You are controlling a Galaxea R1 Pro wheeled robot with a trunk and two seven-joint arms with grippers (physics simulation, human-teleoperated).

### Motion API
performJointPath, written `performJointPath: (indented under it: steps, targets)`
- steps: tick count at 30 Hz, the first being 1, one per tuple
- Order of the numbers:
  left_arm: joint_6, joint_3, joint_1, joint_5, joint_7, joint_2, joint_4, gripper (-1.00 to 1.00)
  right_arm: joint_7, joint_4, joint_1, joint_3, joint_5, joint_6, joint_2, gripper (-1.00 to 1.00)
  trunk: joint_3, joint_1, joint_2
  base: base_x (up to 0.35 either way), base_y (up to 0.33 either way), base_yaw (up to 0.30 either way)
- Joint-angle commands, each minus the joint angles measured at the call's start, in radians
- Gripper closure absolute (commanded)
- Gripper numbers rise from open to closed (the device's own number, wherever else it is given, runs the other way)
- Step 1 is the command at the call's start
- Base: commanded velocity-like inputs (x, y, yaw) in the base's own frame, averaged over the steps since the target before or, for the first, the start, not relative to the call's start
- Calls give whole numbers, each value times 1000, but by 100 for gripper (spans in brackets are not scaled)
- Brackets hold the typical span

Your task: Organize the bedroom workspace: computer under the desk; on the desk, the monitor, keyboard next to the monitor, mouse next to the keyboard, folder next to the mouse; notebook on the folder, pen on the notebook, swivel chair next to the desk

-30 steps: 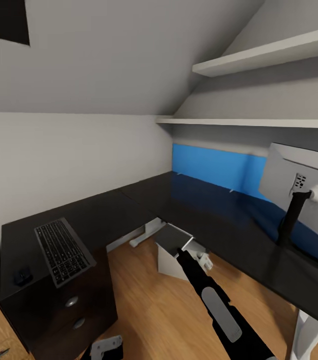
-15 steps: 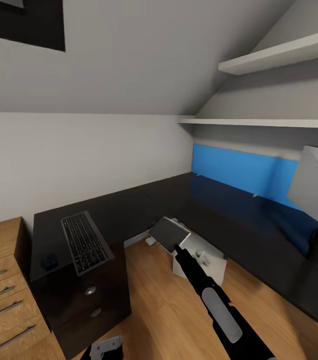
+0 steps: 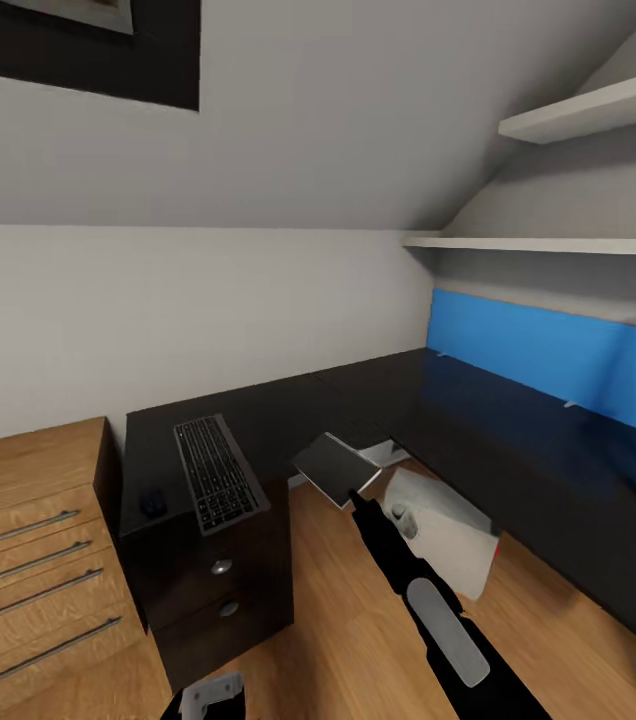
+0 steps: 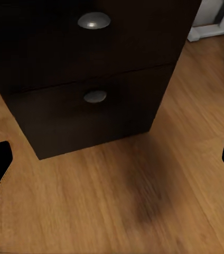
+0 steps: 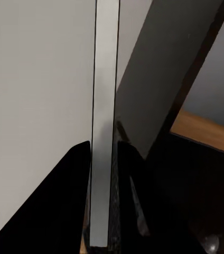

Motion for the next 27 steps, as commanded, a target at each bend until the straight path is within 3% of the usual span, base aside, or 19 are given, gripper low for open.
performJointPath:
  steps: [1, 7, 9, 13, 27]
  targets:
    - [-6, -3, 0, 11, 4, 0, 0, -100, 7, 1, -1, 1, -15, 0, 0, 100, -1, 0, 0, 0, 0, 271]
    - [-6, -3, 0, 10, 3, 0, -1, -100, 7, 27, 0, -1, -26, 2, 3, 100, -1, 0, 0, 12, 1, 241]
    - [-6, -3, 0, 8, 3, 0, -2, -100, 7, 37, 0, -4, -70, 1, 1, 100, -1, 0, 0, 220, 85, 142]
    - [-6, -3, 0, 8, 2, 0, -2, -100, 7, 41, 0, -4, -109, 1, -12, 100, -1, 0, 0, 273, 98, 56]
    - [-6, -3, 0, 7, 0, 0, -2, -100, 6, 43, 0, -5, -114, -4, -32, 100, -1, 0, 0, 217, 13, 4]
